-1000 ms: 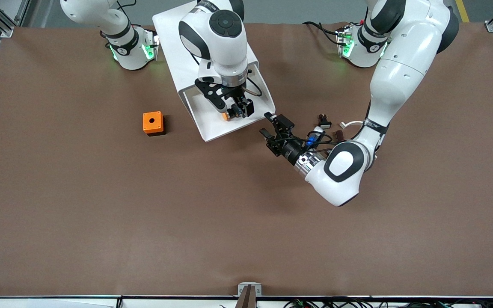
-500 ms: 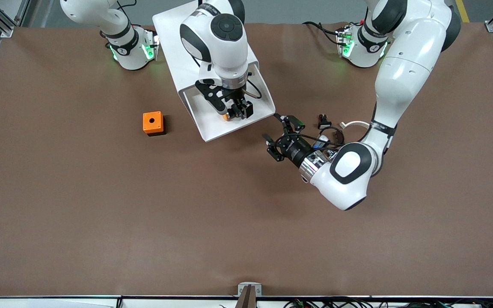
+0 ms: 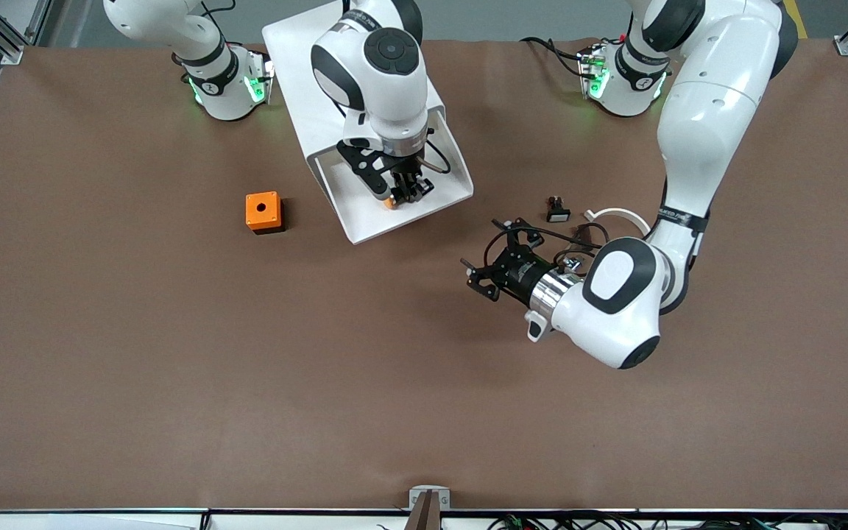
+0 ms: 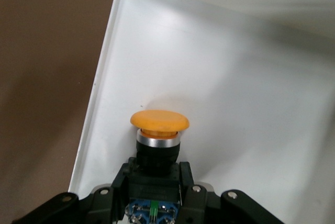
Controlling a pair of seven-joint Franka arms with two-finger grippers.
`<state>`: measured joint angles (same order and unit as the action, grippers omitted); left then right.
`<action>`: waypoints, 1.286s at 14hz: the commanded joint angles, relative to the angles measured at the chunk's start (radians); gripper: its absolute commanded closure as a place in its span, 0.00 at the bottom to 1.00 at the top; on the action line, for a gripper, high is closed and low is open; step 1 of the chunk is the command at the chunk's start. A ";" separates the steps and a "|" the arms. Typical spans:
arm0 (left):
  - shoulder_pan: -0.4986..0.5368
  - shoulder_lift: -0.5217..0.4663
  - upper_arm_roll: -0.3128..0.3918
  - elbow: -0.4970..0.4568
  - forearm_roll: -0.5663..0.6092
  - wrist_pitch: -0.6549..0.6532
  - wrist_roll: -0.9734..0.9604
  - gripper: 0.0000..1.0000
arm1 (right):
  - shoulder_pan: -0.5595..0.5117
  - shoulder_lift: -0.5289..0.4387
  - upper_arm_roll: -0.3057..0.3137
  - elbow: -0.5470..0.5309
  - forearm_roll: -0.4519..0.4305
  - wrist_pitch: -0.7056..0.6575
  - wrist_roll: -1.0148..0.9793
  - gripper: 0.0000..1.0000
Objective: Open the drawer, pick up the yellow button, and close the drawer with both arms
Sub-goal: 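Lift the button out with the right gripper while the left gripper releases, then push the drawer closed with the left gripper while the right gripper carries the button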
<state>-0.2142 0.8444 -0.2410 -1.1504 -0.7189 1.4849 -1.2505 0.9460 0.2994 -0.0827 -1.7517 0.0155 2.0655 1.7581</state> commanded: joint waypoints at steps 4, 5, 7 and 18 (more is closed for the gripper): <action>-0.068 -0.105 0.012 -0.015 0.301 0.214 0.105 0.01 | -0.075 0.009 -0.005 0.168 0.004 -0.166 -0.073 1.00; -0.089 -0.123 0.011 -0.018 0.361 0.241 0.105 0.01 | -0.101 0.006 -0.005 0.185 0.006 -0.201 -0.127 1.00; -0.125 -0.125 0.005 -0.025 0.474 0.262 0.105 0.01 | -0.160 -0.014 -0.006 0.187 0.004 -0.237 -0.282 1.00; -0.323 -0.128 0.006 -0.042 0.763 0.313 0.039 0.01 | -0.797 -0.028 -0.008 0.109 0.004 -0.272 -1.427 1.00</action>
<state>-0.5008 0.7376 -0.2423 -1.1710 -0.0098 1.7844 -1.1835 0.2366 0.2794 -0.1157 -1.6242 0.0163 1.7803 0.4671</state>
